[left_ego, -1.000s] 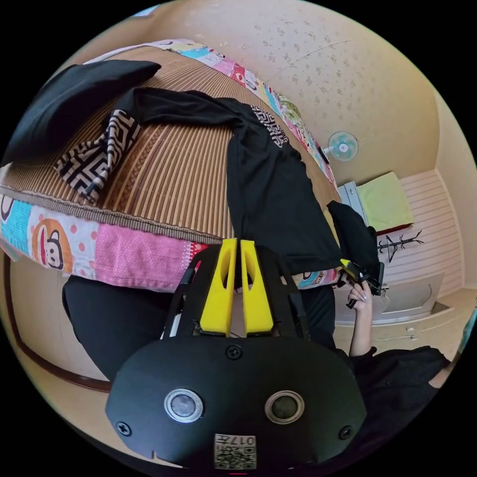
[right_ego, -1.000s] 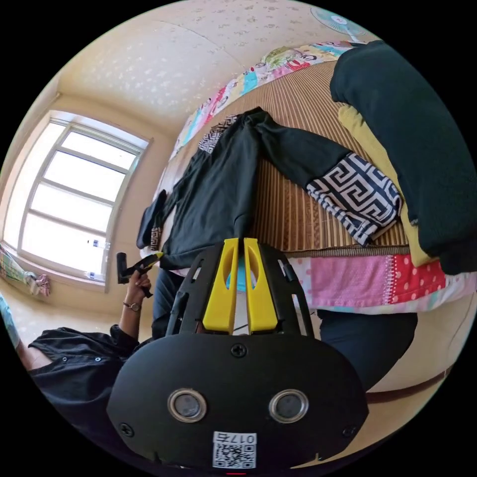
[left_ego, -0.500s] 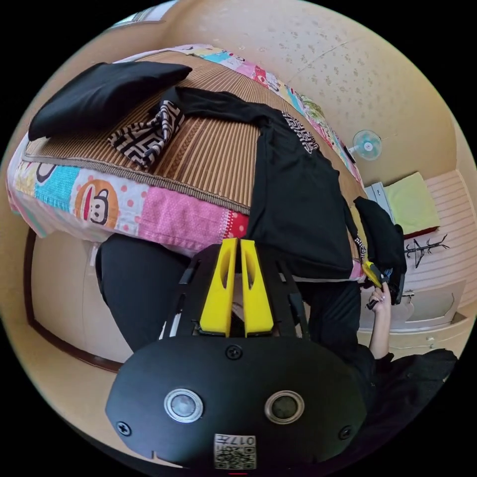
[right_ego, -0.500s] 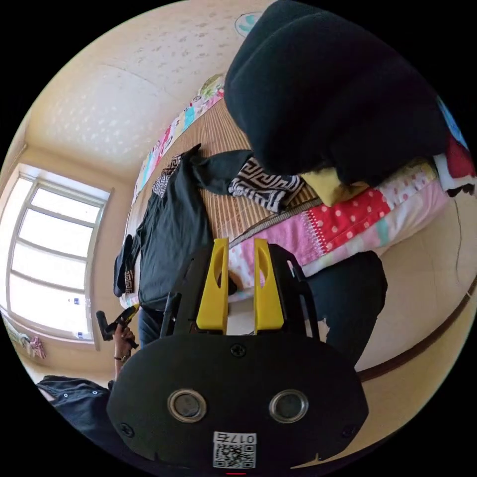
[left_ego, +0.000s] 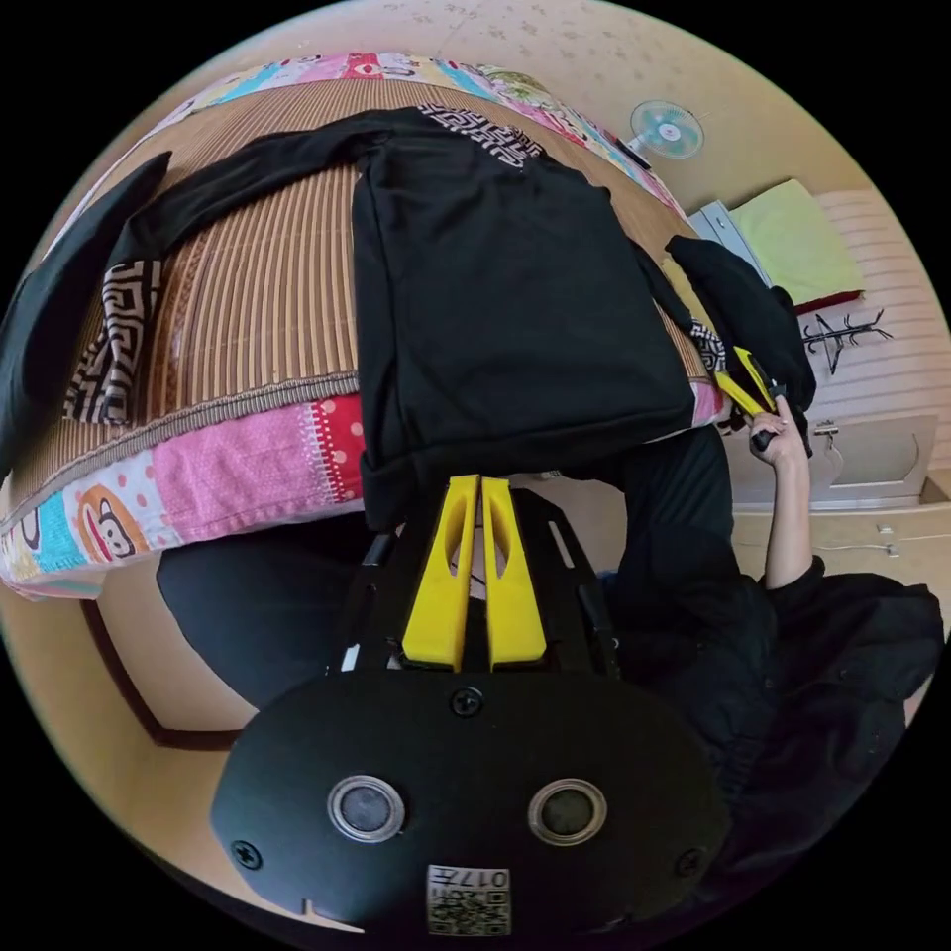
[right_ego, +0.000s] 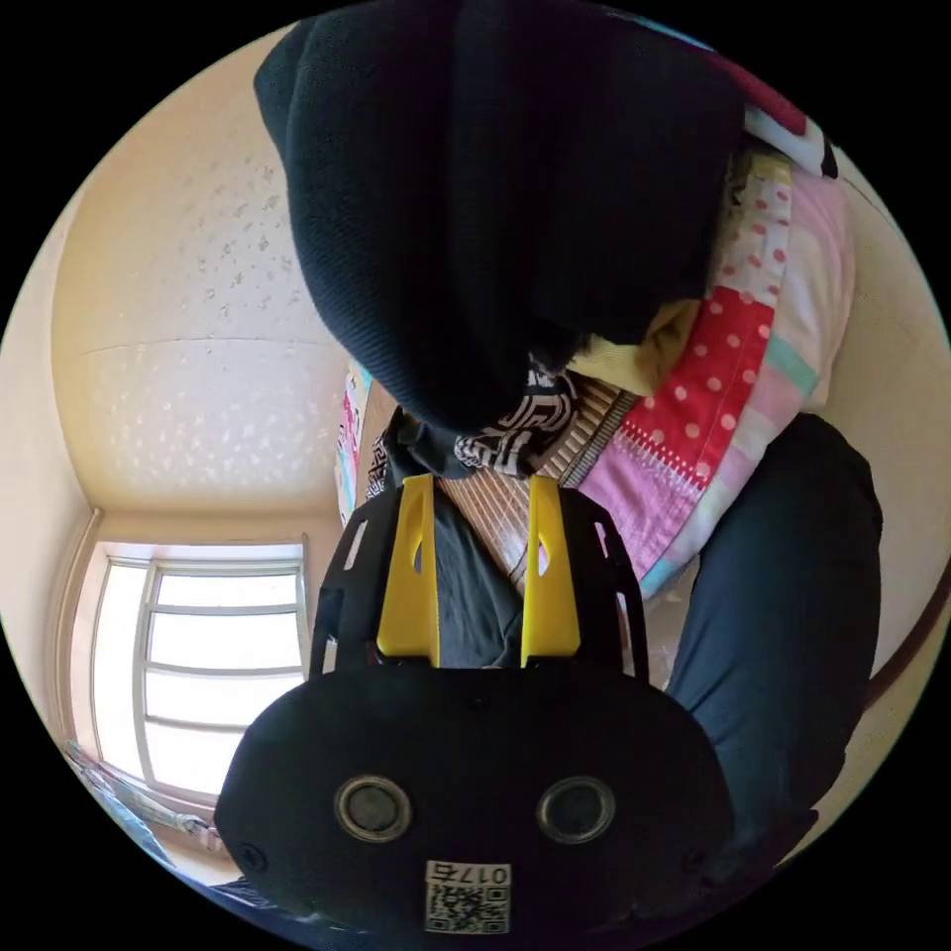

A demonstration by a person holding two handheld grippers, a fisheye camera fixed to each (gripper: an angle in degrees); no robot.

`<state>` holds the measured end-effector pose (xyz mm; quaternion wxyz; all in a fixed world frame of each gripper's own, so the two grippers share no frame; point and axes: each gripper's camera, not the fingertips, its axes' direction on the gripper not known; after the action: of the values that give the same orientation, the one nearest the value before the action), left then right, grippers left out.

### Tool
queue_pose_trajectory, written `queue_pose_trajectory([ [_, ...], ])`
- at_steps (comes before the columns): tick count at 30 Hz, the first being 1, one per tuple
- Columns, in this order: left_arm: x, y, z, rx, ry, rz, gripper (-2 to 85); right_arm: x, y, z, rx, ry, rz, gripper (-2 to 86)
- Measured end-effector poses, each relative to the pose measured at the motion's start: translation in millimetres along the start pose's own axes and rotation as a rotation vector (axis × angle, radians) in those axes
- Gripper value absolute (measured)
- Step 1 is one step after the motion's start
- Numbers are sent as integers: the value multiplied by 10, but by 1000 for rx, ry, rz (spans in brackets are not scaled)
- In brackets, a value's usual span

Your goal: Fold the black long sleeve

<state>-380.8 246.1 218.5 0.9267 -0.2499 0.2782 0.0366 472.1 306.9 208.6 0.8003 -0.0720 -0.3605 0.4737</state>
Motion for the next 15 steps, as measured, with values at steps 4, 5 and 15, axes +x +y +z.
queue_pose_trajectory([
  [4, -183, 164, -6, 123, 274, -8, -7, 153, -133, 166, -63, -15, 80, 131],
  [5, -273, 233, -39, 186, 371, -25, -8, 213, -160, 186, -65, -44, 109, 130],
  [15, -530, 574, -428, 384, 437, 6, 1, -255, -314, 59, 78, -258, -4, 55],
])
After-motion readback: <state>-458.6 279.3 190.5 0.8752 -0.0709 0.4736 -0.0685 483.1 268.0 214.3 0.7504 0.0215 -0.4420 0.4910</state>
